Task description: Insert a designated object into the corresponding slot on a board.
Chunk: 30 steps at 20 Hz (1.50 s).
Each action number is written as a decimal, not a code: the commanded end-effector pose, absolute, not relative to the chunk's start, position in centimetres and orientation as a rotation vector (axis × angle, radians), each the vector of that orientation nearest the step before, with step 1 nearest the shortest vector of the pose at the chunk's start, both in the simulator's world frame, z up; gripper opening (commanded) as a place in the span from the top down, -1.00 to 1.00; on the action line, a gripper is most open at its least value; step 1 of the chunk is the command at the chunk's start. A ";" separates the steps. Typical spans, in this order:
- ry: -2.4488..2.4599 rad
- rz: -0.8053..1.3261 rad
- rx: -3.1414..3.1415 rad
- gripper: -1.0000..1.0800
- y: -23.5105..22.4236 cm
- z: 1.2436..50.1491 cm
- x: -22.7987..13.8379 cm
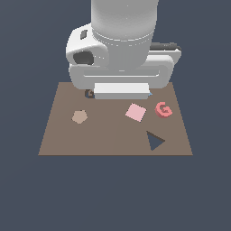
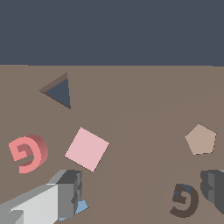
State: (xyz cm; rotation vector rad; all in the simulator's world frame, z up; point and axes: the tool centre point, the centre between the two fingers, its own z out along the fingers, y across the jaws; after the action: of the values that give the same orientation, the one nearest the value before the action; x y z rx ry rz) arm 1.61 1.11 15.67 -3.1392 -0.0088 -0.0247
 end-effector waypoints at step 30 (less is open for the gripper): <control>-0.596 0.000 -3.085 -0.92 17.1 3.0 -0.6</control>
State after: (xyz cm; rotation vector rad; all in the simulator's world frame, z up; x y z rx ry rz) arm -0.62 17.11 3.28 -3.0845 -0.5951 0.0018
